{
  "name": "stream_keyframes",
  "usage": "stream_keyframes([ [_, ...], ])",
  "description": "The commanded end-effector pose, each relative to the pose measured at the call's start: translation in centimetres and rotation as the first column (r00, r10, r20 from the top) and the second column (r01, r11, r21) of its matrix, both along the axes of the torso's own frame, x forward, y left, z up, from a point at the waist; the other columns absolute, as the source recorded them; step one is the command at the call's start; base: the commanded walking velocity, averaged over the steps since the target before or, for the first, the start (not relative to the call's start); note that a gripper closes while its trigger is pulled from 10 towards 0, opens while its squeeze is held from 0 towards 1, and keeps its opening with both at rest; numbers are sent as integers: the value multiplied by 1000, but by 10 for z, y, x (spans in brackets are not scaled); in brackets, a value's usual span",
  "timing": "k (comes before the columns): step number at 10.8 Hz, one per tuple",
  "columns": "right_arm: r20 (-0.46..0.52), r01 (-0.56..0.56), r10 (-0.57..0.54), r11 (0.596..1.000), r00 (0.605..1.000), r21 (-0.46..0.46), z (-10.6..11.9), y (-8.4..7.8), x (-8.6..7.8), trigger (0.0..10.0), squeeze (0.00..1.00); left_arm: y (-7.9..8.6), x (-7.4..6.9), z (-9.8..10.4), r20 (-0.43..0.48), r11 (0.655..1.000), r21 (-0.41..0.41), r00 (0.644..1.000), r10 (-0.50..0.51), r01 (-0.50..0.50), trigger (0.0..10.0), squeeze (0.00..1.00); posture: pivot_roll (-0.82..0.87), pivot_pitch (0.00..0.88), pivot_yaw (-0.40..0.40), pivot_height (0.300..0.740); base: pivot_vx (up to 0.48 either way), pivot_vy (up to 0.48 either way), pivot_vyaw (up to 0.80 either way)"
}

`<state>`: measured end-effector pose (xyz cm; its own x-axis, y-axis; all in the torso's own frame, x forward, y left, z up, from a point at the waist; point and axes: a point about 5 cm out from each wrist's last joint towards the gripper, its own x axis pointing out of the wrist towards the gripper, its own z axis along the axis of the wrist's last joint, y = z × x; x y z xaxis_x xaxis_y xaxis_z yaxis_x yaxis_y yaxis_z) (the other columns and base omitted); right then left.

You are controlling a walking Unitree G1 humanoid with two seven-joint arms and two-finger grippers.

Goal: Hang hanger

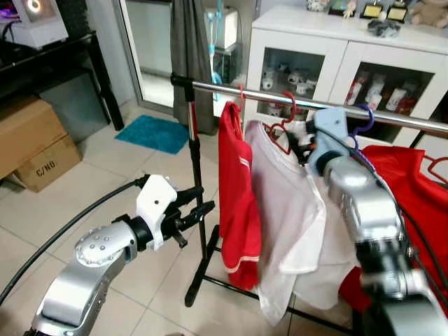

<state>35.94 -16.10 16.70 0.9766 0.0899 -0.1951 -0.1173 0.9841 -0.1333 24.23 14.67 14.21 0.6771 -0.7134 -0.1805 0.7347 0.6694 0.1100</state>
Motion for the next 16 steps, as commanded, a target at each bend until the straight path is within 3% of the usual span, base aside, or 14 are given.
stream_keyframes([
  [1,-5,3,-3,999,1000,39,0,-1,5,10000,0,0,-1,3,5,1000,-1,1000,-11,11,10000,0,118,0,13,740,0,0,0],
  [3,-26,-77,81,990,996,121,-3,10,12,10000,0,0,-1,3,-3,1000,-2,1000,-18,18,10000,0,119,0,11,740,0,0,0],
  [7,-37,-123,129,985,991,123,-11,17,16,10000,0,-1,-4,1,-12,1000,-4,1000,-23,23,10000,0,112,0,14,740,0,0,0],
  [9,-86,-25,30,998,996,61,-19,12,23,10000,0,-2,-5,0,-16,1000,-3,999,-29,29,10000,0,116,0,14,740,0,0,0],
  [11,-87,-20,26,997,996,77,-18,14,25,10000,0,-2,-6,0,-19,1000,-1,999,-31,31,10000,0,120,0,13,740,0,0,0],
  [12,-89,-17,24,997,996,77,-17,14,25,8941,0,-2,-6,0,-20,1000,-1,999,-31,31,10000,0,118,0,13,740,0,0,0],
  [13,-94,-10,17,997,995,74,-17,13,26,2627,0,-1,-6,-1,-20,999,-2,999,-32,32,10000,0,118,0,13,740,0,0,0],
  [14,-101,-4,11,998,995,67,-15,10,27,0,0,-2,-6,-1,-21,999,-3,999,-34,34,10000,0,113,0,14,740,0,0,0],
  [16,-124,-15,20,999,992,41,-15,9,26,0,0,-2,-5,0,-21,999,-4,999,-37,37,10000,0,114,0,12,740,0,0,0],
])
